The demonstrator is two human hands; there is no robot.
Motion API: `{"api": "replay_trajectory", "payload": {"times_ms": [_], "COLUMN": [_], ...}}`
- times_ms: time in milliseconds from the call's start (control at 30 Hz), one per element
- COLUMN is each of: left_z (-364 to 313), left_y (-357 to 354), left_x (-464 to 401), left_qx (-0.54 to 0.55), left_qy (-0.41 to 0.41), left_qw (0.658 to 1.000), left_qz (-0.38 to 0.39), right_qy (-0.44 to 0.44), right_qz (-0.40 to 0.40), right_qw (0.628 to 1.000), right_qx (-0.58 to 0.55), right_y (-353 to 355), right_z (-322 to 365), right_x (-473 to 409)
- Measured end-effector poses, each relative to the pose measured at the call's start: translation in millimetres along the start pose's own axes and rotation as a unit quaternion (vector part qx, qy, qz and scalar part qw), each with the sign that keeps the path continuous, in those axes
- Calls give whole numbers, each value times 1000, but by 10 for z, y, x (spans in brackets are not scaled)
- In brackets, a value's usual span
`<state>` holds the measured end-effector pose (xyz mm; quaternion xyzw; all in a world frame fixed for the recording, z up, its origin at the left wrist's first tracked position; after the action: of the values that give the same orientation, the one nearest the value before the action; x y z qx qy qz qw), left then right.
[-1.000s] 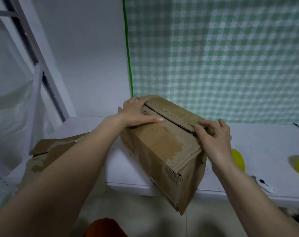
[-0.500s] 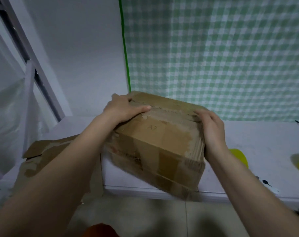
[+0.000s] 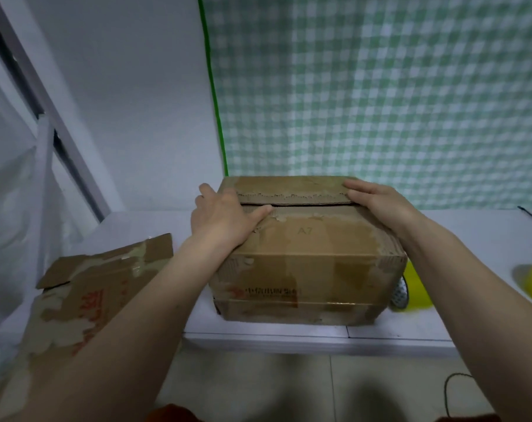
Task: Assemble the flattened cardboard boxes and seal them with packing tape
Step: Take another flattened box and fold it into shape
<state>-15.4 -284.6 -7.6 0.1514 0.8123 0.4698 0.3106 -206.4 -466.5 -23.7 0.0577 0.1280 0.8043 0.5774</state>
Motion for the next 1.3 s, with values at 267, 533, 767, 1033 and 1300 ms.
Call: {"api": "replay_trajectory", "payload": {"times_ms": [267,533,767,1033,1300], "left_z": [-32,-439,-508,-520,-545], "left_y": [-17,-118,-224,-220,-186], "left_x": [1,349,269,265,238], "left_qx": [-24,-62,-81,-81,-81], "left_qy": [-22,-268,-312,-309,-281], "left_qw": [999,939,924,926,936], "left_qz": [-34,206,206,202,193], "right_qy": [44,29,13,-58,-52], "right_qz": [-48,-58,-51,-48,-248], "right_qw": [998,998,997,990,957], "right_qx": [19,-19,-48,-118,142], "right_y": [43,51,35,113,550], "right_z": [-69,-91,-118,-162,-1014], "right_x": [-62,-67,-104,6,203]}}
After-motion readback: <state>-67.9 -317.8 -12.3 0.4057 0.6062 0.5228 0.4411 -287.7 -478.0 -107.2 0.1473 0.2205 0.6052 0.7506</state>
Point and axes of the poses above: each hand's wrist, its own x-axis away from the middle knuckle, its own y-axis out of the back of the hand, z = x × y, the point moved 4 cm from there along -x, towards the middle knuckle, and after that the axes turned 14 degrees about -z, right-handed, at the moved point
